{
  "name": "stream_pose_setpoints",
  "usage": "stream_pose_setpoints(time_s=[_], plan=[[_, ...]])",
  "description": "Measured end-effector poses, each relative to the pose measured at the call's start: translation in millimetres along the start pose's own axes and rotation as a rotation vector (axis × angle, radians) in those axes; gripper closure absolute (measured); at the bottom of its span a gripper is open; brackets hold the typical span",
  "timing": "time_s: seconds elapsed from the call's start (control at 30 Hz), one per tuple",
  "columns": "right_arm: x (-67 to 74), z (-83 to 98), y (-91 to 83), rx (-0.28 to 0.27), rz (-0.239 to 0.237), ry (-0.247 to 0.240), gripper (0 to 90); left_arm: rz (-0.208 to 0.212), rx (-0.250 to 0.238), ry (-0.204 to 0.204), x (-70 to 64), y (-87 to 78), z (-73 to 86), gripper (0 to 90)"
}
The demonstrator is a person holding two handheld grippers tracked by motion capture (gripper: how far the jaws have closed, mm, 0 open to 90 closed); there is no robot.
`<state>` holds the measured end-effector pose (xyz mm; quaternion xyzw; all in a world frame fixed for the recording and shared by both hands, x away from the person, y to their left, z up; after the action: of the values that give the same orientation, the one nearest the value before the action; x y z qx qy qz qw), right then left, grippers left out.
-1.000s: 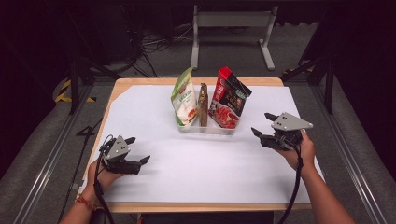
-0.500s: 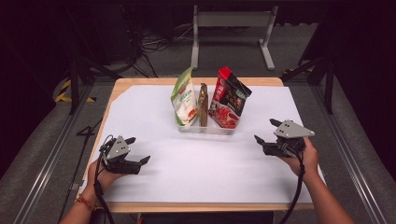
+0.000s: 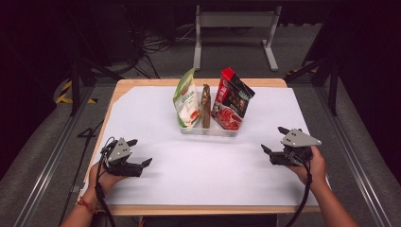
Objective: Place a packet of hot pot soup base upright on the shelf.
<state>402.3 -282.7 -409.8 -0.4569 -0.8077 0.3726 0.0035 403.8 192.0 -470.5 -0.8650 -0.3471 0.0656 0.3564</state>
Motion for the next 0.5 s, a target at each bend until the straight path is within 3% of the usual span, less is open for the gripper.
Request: stream_pose_setpoints(time_s=[0.5], plan=[[-2.0, 27.5, -5.3, -0.011, -0.011, 0.031, 14.5, 0.002, 0.000, 0.000, -0.3, 0.0, 0.1, 13.0]])
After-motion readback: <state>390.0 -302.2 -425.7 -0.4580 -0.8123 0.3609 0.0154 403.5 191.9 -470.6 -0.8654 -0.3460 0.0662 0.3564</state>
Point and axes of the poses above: each handheld gripper's, and its own axes: y roughly forward along the jaws, z roughly out of its underside, x roughly to its left, the point moved 6 cm from there along y, roughly forward along the jaws, and after that the axes turned 9 degrees about x, right-handed, at the moved point
